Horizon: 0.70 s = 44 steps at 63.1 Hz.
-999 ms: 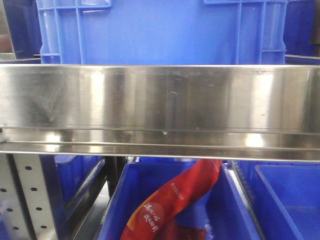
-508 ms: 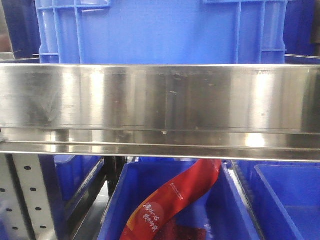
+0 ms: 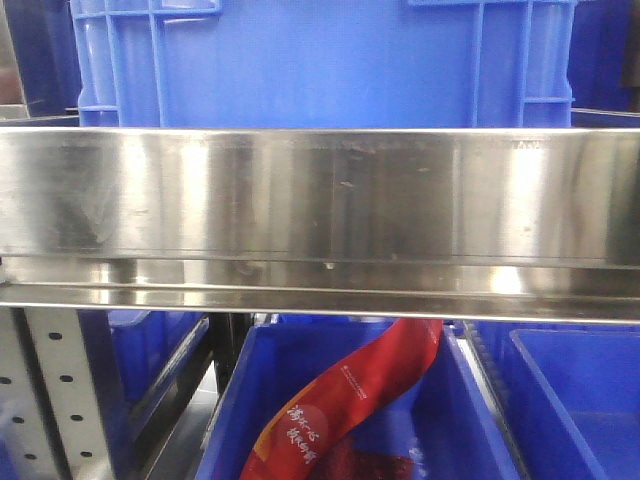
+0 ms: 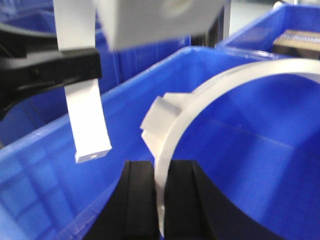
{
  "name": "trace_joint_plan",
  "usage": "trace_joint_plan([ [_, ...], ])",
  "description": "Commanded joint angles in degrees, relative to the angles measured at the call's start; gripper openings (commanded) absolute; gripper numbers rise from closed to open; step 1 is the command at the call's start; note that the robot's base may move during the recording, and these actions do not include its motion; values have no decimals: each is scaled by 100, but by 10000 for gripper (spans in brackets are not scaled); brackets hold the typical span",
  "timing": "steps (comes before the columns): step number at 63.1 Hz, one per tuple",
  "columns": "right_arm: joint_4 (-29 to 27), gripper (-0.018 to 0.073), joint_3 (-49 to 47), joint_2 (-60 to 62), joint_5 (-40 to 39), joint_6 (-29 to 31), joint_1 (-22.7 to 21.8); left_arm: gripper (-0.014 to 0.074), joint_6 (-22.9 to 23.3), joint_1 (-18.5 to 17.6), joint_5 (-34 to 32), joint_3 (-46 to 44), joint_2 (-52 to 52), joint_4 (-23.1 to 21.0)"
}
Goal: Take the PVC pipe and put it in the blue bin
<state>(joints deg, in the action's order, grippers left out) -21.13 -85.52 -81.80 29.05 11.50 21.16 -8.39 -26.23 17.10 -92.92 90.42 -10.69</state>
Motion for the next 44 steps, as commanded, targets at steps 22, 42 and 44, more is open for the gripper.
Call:
trace_joint_plan([
  [22, -10, 120, -70, -154, -245, 62, 8, 287, 0, 13, -184, -48, 268, -61],
  [42, -10, 370, -70, -154, -408, 62, 8, 318, 0, 25, -184, -48, 268, -61],
  [44, 0, 357, -70, -154, -408, 62, 8, 318, 0, 25, -184, -48, 268, -61],
])
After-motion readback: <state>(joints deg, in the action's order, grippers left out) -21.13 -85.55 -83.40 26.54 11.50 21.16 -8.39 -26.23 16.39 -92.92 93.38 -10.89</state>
